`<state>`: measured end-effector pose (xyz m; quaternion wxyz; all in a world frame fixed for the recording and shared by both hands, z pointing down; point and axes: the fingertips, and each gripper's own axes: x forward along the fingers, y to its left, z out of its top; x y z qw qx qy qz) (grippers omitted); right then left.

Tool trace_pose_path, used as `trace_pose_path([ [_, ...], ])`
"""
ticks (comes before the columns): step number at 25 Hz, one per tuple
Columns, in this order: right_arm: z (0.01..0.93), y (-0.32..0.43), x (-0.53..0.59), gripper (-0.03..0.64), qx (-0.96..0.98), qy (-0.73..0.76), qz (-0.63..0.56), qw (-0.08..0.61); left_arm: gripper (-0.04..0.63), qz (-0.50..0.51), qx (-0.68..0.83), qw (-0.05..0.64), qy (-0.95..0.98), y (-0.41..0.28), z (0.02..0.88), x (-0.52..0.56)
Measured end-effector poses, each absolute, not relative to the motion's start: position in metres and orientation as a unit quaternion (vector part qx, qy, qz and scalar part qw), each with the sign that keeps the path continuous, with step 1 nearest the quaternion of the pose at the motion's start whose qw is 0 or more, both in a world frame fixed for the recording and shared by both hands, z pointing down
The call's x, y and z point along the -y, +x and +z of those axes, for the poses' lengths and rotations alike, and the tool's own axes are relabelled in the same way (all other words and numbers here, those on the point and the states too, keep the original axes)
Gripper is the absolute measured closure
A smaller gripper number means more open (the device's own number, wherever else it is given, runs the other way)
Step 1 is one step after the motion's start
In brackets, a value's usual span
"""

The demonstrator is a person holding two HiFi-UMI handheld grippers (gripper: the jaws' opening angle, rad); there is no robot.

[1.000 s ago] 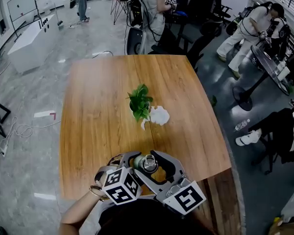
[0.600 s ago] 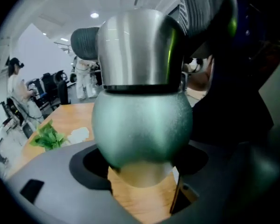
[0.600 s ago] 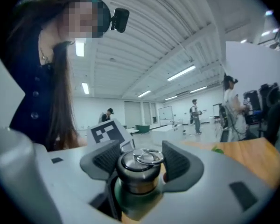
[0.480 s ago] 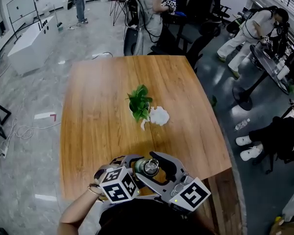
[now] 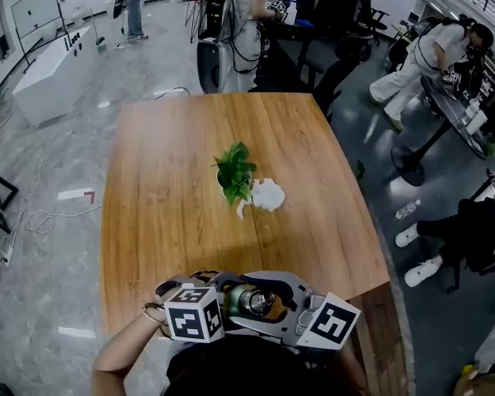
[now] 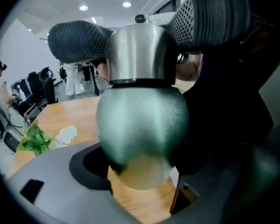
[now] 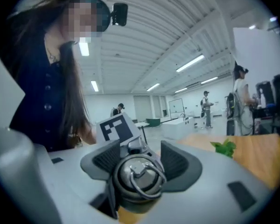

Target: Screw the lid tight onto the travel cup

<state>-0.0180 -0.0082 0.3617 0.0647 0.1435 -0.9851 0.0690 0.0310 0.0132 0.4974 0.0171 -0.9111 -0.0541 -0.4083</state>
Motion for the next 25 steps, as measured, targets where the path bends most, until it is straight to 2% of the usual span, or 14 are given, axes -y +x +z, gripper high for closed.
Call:
trace_pose_path([
  [2, 0.364, -0.018, 0.019, 0.341, 0.977, 0.197, 0.041, 0.073, 0.204, -0.412, 0.013, 0.009, -0.911, 0.031, 0.501, -0.003],
  [6, 0.357, -0.009, 0.049, 0.341, 0.949, 0.309, 0.058, 0.027, 0.204, -0.392, -0.096, -0.012, -0.915, 0.035, 0.498, 0.023],
  [13, 0.334, -0.008, 0.02, 0.339, 0.978, 0.176, 0.111, -0.015, 0.204, -0.317, 0.004, -0.01, -0.948, 0.041, 0.473, -0.002],
  [21, 0.347, -0.004, 0.049, 0.351, 0.943, 0.327, 0.063, 0.006, 0.204, -0.374, -0.166, -0.009, -0.912, 0.032, 0.491, 0.044],
  [25, 0.347, -0.009, 0.033, 0.347, 0.963, 0.255, 0.086, 0.025, 0.204, -0.353, -0.062, -0.007, -0.934, 0.035, 0.486, 0.018],
])
